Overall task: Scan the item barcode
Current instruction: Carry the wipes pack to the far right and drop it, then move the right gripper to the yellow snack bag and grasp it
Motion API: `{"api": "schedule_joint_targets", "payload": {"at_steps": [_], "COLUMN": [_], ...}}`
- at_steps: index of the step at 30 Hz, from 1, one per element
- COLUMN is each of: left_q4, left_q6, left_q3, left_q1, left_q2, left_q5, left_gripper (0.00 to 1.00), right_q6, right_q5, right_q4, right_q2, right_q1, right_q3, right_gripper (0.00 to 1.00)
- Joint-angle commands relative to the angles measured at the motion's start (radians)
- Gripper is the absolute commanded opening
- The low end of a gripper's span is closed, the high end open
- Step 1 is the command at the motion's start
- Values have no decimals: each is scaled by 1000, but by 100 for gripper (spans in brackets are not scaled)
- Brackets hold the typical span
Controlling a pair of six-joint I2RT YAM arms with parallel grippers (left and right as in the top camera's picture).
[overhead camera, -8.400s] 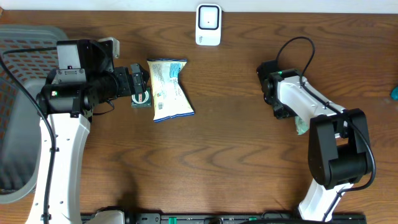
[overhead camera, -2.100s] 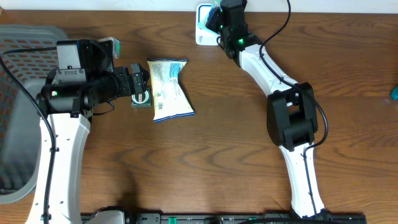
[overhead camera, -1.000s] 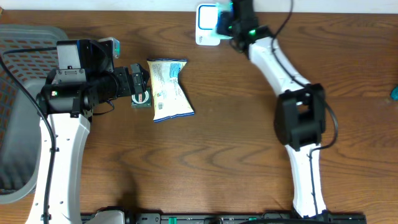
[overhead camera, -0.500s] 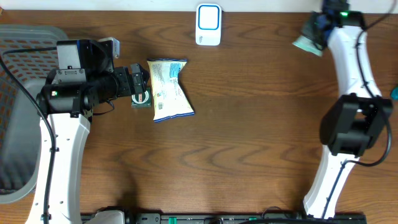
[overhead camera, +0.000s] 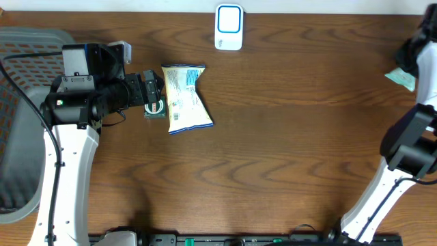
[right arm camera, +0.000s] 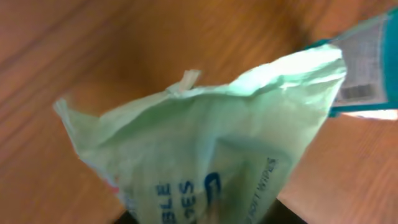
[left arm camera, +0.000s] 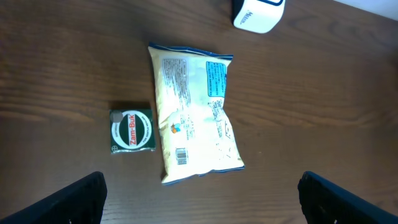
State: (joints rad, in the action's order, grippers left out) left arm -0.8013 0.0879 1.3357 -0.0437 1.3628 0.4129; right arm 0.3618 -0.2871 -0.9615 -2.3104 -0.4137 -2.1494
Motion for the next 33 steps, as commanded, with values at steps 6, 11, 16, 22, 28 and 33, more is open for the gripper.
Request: {"api": "schedule_joint_targets", "payload": {"at_steps": [6,11,16,22,28,33], "left_q4": [1,1,1,1,1,1], "left_q6": [-13,-13,-13,-13,-13,-13], "left_q3": [2,2,2,2,2,2], "left_q1": [1,1,1,1,1,1], "left_q2": [3,3,3,3,3,3], "left_q5": [-7,-7,-7,-7,-7,-7], "left_gripper": [98,98,98,98,98,98], "right_q6": [-19,-20,-42,-44,-134,-217], "right_q5": [89,164,285,600,884,880], "right_q4": [4,3,-2,-50,-134,-188], "right_q2": [-27,-41,-49,-49,-49,-49], "right_q1": [-23,-12,3,45,142,278], "right_q3": [2,3,4,4,4,4], "right_gripper": [87,89,86,85,84,94]}}
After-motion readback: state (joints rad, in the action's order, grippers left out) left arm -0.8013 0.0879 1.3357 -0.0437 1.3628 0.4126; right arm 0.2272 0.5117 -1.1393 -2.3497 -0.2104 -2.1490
